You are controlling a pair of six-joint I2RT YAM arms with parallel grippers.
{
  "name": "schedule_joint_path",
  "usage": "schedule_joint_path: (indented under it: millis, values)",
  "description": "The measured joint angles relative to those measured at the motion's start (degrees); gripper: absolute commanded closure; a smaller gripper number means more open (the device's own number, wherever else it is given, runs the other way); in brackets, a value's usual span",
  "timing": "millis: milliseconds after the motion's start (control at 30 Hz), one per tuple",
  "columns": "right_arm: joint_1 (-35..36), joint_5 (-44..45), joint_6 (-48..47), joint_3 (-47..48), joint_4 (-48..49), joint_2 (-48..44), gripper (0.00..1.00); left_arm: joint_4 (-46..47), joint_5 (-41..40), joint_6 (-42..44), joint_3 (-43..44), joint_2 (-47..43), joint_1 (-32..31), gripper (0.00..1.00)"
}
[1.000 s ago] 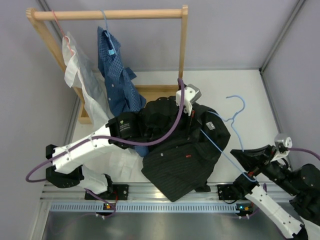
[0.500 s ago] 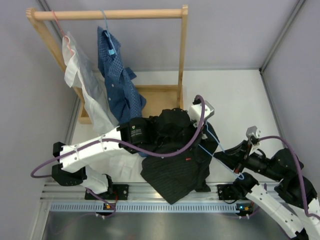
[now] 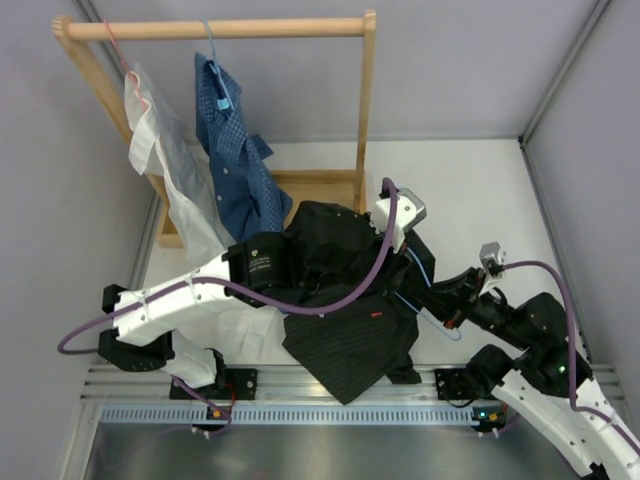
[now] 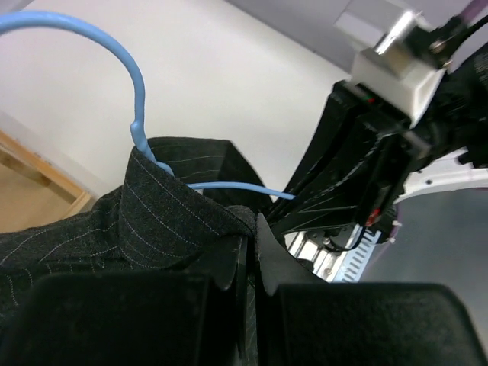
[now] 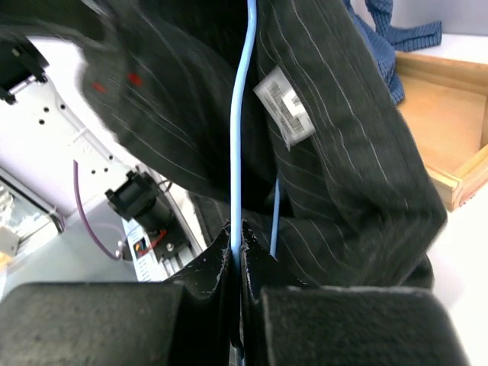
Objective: Place the shirt on the hanger
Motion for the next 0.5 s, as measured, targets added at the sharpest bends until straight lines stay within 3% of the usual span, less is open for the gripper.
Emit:
schedule_joint_path:
  millis: [233, 433, 500]
  values:
    - [0.0, 2.03, 2.4, -1.86, 4.46, -5.99, 1.0, 0.07, 7.3, 2.01, 3.43, 1.4, -0.2, 1.0]
    - [0.0, 2.6, 4.39, -3.52, 7.89, -9.03, 1.0, 0.0, 6.75, 4.35, 3.41, 2.69, -0.52, 1.0]
    - [0.0, 2.75, 5.07, -5.16, 9.29, -9.07, 1.0, -0.02, 6.51, 4.96, 3.45, 2.75, -0.52, 0.95]
